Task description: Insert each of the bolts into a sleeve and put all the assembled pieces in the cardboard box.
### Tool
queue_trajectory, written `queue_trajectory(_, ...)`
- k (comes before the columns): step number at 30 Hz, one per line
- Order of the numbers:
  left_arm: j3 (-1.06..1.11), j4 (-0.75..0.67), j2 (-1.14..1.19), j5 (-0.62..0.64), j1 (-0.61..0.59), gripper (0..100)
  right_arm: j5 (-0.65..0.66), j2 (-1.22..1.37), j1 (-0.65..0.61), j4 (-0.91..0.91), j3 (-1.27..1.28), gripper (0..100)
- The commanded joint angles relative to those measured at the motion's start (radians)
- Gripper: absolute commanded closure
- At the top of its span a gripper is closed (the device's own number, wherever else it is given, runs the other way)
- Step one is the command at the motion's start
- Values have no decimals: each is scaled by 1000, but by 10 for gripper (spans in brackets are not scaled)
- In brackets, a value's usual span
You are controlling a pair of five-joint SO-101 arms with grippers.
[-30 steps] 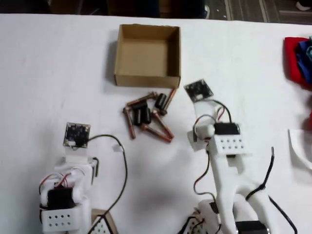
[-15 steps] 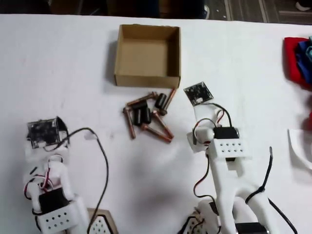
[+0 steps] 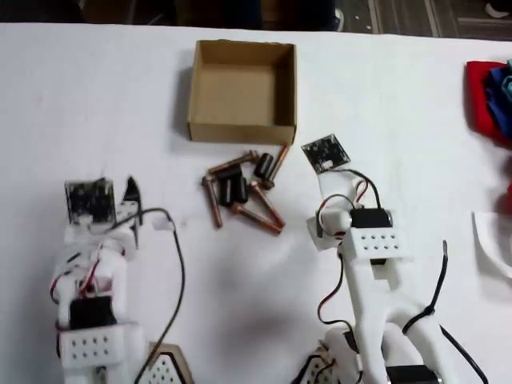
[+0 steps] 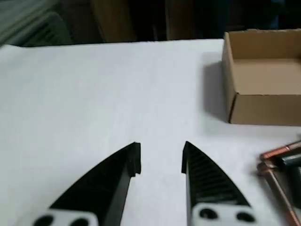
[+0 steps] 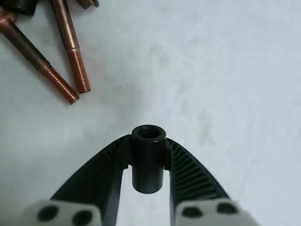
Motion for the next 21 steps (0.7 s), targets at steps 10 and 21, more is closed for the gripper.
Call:
queue_trajectory(10,-809,334,1172,414,296,831,0,-13,7,-4,-3,977)
queue_trajectory(21,-1305,684,1738,439,388,834,0,-13,7,-4,-3,977)
